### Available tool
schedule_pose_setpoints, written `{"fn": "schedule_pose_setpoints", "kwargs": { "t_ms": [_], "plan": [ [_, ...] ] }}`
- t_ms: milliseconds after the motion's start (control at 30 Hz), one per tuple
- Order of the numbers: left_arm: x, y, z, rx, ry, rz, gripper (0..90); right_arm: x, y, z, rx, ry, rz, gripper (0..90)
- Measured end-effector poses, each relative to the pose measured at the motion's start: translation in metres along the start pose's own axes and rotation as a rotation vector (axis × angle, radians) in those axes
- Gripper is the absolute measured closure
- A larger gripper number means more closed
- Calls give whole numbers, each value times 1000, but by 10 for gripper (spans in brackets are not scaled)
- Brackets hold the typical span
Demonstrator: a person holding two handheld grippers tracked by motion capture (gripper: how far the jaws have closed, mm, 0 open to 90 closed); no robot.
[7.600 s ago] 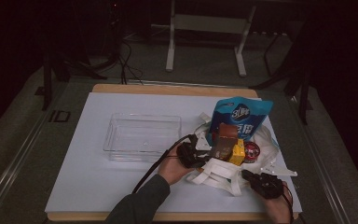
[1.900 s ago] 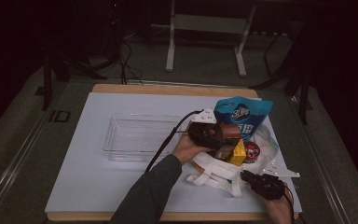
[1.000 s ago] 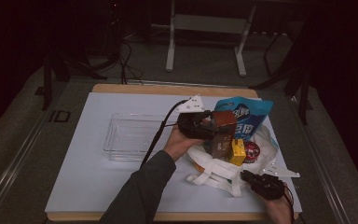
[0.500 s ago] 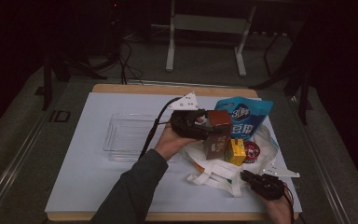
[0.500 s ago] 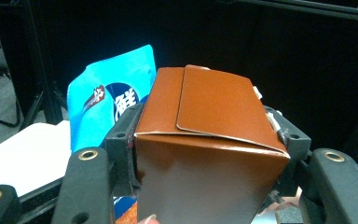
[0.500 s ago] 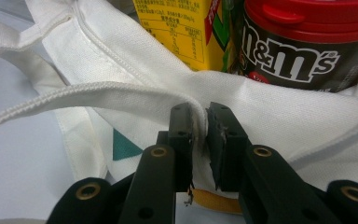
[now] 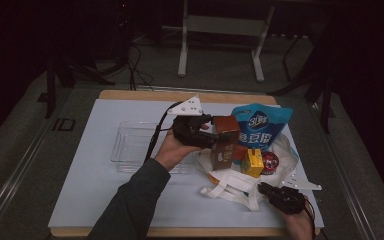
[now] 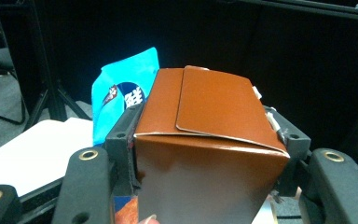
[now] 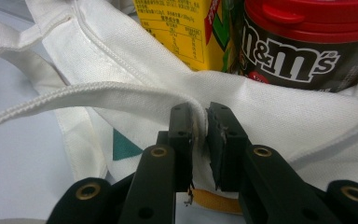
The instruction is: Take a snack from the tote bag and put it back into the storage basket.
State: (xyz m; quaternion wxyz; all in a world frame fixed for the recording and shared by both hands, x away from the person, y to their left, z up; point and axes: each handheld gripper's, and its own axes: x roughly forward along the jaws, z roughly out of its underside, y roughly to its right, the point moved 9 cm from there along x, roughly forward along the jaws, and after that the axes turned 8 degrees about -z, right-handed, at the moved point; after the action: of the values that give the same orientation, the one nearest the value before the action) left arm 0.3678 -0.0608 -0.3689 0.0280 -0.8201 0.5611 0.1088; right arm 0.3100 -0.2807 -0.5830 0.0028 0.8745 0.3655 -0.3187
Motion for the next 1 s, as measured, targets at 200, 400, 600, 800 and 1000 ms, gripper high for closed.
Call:
{"fn": "schedule_pose_setpoints", "kwargs": {
  "t_ms": [200,400,600,800,1000],
  "plan": [
    [-13,-6,-1,1,-3,-15,419,0,0,0,-1,0,1,797],
    [-24,-12,-3,-7,9,-29,420,0,0,0,0,1,-1,797],
    [-36,-17,-4,-7,18,-49,420,0,0,0,0,1,-1,797],
    [-44,-21,-4,-2,18,-65,420,0,0,0,0,1,0,797],
    [-54,-25,-4,-3,23,-84,421,0,0,0,0,1,0,797]
  ]
}}
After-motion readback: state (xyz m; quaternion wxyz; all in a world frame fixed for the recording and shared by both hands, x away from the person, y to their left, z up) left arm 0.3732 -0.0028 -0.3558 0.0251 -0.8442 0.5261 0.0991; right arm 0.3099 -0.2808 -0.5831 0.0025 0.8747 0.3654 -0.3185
